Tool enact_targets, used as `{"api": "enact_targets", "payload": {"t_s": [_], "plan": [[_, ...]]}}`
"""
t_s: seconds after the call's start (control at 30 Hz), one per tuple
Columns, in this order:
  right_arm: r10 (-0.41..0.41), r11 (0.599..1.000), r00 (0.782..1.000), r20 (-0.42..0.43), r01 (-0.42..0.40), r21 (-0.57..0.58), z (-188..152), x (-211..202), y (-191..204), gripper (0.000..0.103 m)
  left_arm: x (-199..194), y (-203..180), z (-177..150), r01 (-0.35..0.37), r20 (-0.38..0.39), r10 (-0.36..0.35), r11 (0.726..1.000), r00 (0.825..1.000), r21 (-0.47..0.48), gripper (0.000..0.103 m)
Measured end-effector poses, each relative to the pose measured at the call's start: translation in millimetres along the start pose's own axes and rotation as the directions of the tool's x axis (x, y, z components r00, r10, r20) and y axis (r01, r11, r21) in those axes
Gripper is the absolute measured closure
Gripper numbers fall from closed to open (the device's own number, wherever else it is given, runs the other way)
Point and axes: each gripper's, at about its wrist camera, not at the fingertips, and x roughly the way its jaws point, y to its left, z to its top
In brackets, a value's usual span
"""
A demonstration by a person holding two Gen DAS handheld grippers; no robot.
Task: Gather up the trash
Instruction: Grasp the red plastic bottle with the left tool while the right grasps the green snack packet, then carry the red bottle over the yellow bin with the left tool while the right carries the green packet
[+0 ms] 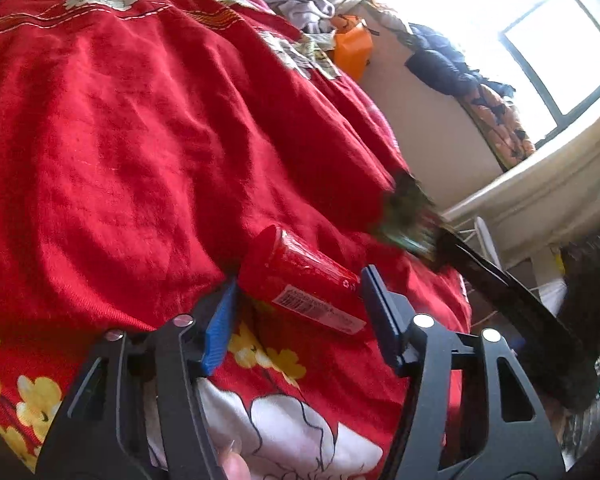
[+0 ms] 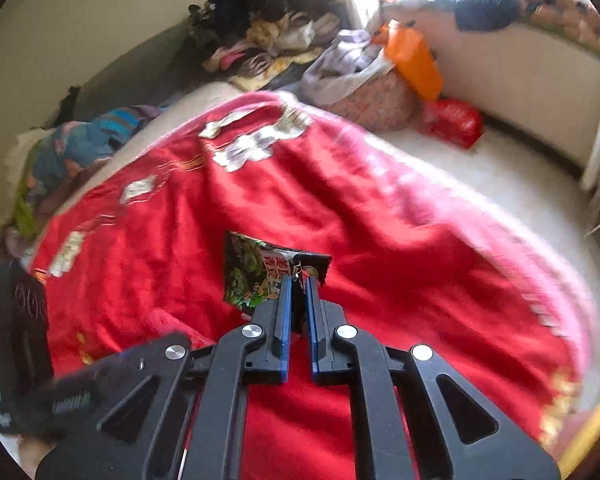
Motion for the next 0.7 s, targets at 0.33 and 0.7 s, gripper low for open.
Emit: {"api": "enact_targets", "payload": {"t_s": [0.33, 0.7], "plan": [[-0.048, 0.996, 0.994, 0.100, 0.041, 0.073, -32.2, -77.6, -24.0, 0.096, -12.1, -19.1, 8.5, 0.010, 0.014, -0.011, 1.000, 1.000, 0.028, 0.073], [-0.156, 0.985, 0.975, 0.156, 0.142, 0.097, -61.4, -137.6, -37.2, 0.096, -37.9, -77.1, -16.1, 0.011, 0.061, -0.026, 0.972, 0.998, 0.235, 0.079]]}}
